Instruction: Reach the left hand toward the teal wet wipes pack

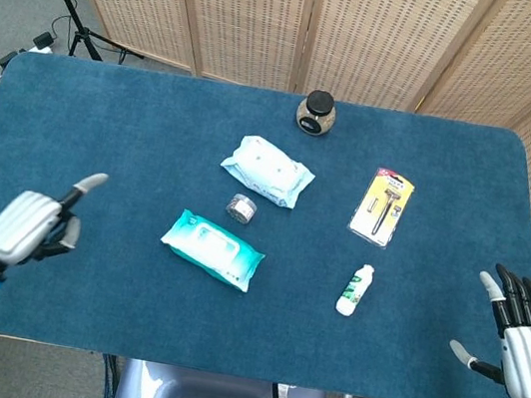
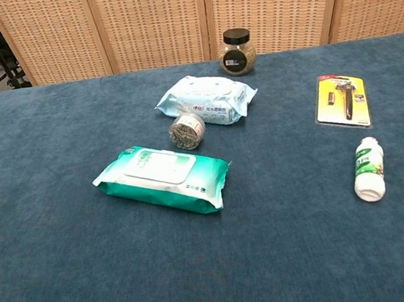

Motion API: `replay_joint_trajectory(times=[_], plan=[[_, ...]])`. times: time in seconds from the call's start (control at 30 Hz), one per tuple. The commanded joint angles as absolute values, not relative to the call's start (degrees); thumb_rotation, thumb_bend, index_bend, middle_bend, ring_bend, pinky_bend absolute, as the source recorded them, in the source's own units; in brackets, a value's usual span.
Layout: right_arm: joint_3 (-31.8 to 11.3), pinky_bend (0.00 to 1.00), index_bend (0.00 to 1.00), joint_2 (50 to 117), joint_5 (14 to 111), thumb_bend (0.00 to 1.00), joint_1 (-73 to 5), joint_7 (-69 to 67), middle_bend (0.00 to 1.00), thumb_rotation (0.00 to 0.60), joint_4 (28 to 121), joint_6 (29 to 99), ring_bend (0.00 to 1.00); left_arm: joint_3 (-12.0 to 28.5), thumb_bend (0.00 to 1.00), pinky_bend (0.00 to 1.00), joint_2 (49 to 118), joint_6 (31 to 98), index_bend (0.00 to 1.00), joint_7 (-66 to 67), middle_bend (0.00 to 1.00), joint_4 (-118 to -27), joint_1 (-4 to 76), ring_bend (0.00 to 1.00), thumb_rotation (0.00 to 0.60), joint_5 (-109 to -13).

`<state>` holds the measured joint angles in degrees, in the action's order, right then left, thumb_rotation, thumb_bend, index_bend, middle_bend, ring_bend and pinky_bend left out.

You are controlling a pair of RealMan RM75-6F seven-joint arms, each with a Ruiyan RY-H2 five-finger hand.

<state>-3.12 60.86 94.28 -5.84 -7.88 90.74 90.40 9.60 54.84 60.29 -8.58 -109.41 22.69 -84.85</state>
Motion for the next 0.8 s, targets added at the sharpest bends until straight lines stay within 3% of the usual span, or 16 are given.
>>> replay_joint_trajectory(times=[0.03, 0.33, 0.8], plan=[[-3.6, 0.0, 0.0, 60.8, 93.0, 0.0, -6.5, -8.8, 0.0, 0.6, 90.1, 89.0, 0.0, 14.1, 0.98, 0.94, 61.0, 38.9, 0.0, -5.4, 0.97, -105.5, 40.9, 0.98, 0.6, -62.5], [-4.3, 0.0, 0.0, 60.9, 90.9, 0.0, -7.2, -10.3, 0.0, 0.6, 89.1, 87.3, 0.0, 12.0, 0.97, 0.94, 73.4, 35.4, 0.0, 4.3, 0.97, -95.3, 54.3, 0.98, 0.6, -42.0], [-4.7, 0.0, 0.0, 60.7, 89.5, 0.0, -7.6, -11.6, 0.0, 0.6, 88.4, 86.1, 0.0, 9.0, 0.97, 0.94, 81.6, 38.0, 0.0, 8.9, 0.97, -90.8, 60.2, 0.98, 0.6, -34.2]])
